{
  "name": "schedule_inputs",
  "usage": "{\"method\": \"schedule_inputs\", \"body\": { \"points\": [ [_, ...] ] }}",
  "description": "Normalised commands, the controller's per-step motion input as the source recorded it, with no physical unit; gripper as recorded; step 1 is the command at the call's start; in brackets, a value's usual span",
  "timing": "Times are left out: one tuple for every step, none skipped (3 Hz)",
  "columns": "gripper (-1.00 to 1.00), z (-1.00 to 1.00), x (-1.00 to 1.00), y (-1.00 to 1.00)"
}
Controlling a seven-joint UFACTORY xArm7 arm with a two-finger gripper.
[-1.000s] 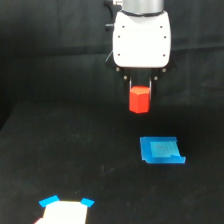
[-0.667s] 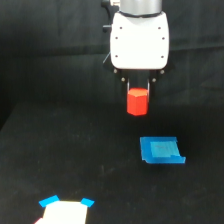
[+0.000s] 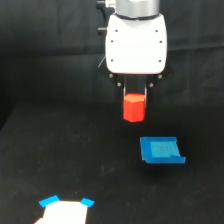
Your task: Pick up the red object from the table
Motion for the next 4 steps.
{"method": "schedule_inputs", "body": {
  "points": [
    [-0.99,0.5,-0.36,-0.8],
    [-0.4,-0.15,-0.62,-0.56],
    [-1.0,-0.14,-0.28,-0.68],
    [-0.71,0.27,0.71,-0.62]
  ]
}}
